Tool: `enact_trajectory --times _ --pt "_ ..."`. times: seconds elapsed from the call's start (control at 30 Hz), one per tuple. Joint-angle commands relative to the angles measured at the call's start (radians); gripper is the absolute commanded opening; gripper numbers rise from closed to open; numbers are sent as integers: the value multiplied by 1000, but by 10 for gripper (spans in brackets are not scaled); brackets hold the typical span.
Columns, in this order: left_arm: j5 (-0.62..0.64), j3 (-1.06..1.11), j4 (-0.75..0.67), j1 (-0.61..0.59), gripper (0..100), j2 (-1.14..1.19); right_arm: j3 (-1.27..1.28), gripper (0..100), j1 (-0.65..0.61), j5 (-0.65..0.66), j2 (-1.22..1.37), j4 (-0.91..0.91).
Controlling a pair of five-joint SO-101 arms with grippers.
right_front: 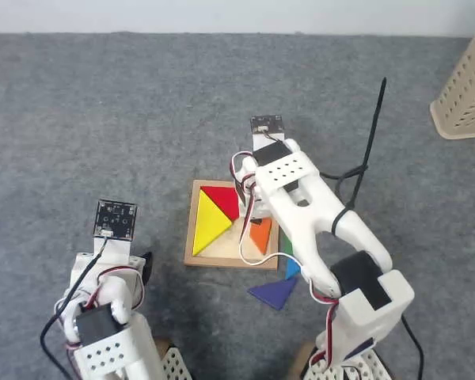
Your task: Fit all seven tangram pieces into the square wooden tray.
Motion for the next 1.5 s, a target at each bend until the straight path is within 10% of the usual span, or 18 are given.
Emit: enact_trajectory --times 0.0,0.5,0.83,1.47 --pt "-11 -8 5 -2 280 -15 -8 151 -10 -14 -79 -15" --pt "-11 -8 5 -3 280 -15 135 9 -53 391 -76 -177" --pt "-11 -8 5 -3 280 -15 138 9 56 436 -76 -199" --pt "-11 -8 5 -3 280 -15 109 10 -166 399 -114 -205"
